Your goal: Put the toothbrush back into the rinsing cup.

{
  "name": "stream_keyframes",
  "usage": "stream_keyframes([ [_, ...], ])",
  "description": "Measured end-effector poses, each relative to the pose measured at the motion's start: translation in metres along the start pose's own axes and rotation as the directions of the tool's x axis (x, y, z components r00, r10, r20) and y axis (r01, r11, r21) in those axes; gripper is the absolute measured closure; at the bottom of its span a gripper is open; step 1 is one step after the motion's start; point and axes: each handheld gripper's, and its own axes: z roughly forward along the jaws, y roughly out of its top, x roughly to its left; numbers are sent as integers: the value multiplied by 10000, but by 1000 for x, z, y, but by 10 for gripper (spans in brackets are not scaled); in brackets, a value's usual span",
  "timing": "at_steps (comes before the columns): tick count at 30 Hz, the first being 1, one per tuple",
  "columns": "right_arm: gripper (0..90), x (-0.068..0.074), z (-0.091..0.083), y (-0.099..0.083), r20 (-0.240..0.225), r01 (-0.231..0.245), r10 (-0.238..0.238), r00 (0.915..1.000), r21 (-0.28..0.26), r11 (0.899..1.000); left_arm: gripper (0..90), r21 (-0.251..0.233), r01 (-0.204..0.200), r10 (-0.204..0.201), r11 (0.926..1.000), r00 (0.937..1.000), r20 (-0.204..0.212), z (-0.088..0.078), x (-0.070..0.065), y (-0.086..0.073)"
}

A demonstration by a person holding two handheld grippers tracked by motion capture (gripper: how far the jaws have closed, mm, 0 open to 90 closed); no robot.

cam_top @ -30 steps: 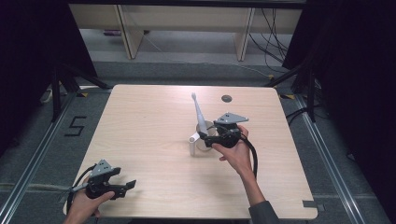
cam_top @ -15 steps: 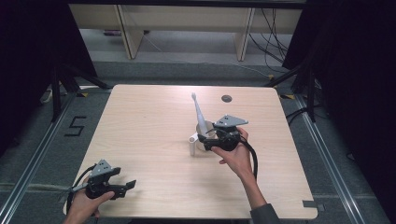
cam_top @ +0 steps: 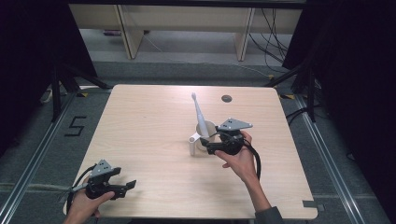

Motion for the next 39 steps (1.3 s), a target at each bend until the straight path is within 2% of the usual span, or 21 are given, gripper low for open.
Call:
stream_keyframes([
  [1,238,2,-1,-1,-9,-232,232,9997,-27,9997,153,2,4,-4,10000,10000,3,0,0,0],
  [2,233,-1,-1,-1,5,110,-110,9999,-37,9999,153,3,-11,11,10000,10000,9,0,0,0],
  [5,227,0,-2,-3,32,-70,70,10000,-24,10000,153,300,-241,242,9993,9997,-22,-2,1,1],
  [8,214,0,-2,-3,68,110,-110,9999,-3,9999,153,-38,32,-32,10000,10000,12,0,0,0],
  [9,206,1,-2,-4,-63,8,-8,10000,29,10000,153,188,-171,171,9997,9999,-4,-1,1,1],
  [10,200,2,-3,-4,-30,-70,71,10000,49,10000,153,-90,46,-46,9999,10000,1,0,-1,0],
  [11,195,1,-3,-5,-22,-73,73,10000,54,10000,152,251,-232,233,9994,9997,-47,-2,1,1],
  [13,189,3,-5,-6,-10,-258,258,9997,122,9996,153,-105,53,-53,9999,10000,-42,0,-1,0],
  [14,188,1,-5,-7,-16,-73,73,10000,72,9999,153,226,-234,236,9995,9997,-60,-2,1,1],
  [15,188,0,-6,-8,-8,1,-1,10000,-4,10000,153,265,-237,237,9994,9997,-8,-2,1,1],
  [16,187,0,-7,-9,10,-102,102,9999,57,9999,153,-81,69,-69,9999,10000,15,0,-1,0],
  [17,187,0,-9,-10,49,-259,259,9997,113,9996,153,67,-12,12,10000,10000,5,-1,-1,1],
  [20,187,-3,-8,-14,-71,-53,53,10000,4,10000,153,80,-45,45,10000,10000,12,-1,-1,1],
  [22,186,-3,-11,-16,51,-266,265,9996,155,9995,153,83,-30,30,10000,10000,9,-1,-1,1],
  [24,187,-5,-11,-17,32,-66,65,10000,108,9999,153,90,-16,16,10000,10000,13,-1,-1,1],
  [25,187,-2,-12,-18,48,-437,436,9990,211,9988,153,89,-14,14,10000,10000,18,-1,-1,1],
  [28,187,-4,-12,-19,-93,-140,142,9999,135,9998,153,-59,48,-47,10000,10000,40,0,-1,0],
  [29,187,-2,-14,-20,71,-406,404,9992,254,9989,153,-61,50,-50,10000,10000,39,0,-1,0],
  [36,185,-2,-16,-24,-26,-305,306,9995,225,9993,153,5,77,-77,10000,10000,34,0,-1,0],
  [38,185,-2,-18,-25,24,-313,312,9995,311,9990,153,296,-208,208,9993,9998,-4,-2,1,1],
  [39,185,-2,-19,-26,45,-312,311,9995,283,9991,153,-45,62,-62,10000,10000,39,1,-1,0],
])
